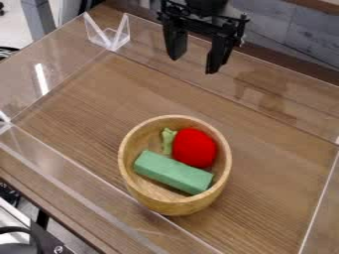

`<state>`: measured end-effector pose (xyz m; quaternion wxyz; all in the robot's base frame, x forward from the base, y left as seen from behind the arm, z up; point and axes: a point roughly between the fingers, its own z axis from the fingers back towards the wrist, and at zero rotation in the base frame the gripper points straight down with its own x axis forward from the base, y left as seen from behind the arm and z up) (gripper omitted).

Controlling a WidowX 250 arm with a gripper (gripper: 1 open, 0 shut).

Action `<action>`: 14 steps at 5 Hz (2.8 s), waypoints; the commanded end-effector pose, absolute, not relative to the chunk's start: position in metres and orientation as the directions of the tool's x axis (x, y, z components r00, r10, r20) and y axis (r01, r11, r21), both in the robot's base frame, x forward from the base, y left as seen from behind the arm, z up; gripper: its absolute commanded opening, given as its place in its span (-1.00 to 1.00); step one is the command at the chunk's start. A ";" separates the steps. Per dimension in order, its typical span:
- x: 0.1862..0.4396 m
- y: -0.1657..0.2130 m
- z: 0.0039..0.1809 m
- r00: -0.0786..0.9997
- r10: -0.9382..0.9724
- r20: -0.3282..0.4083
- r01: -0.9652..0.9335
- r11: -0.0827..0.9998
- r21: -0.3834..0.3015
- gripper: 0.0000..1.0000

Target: Remove the green stick from the brown bowl and put it on the table

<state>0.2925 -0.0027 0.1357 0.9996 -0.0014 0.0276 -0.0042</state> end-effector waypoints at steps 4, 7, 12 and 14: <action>0.273 0.114 0.124 0.995 0.088 0.050 -0.086 0.996 -0.039 1.00; 0.291 0.139 0.132 0.979 0.174 0.107 -0.164 0.982 -0.097 1.00; 0.287 0.154 0.083 0.993 0.002 0.122 0.016 0.989 -0.146 1.00; 0.289 0.172 0.075 0.988 0.072 0.137 -0.050 0.986 -0.158 1.00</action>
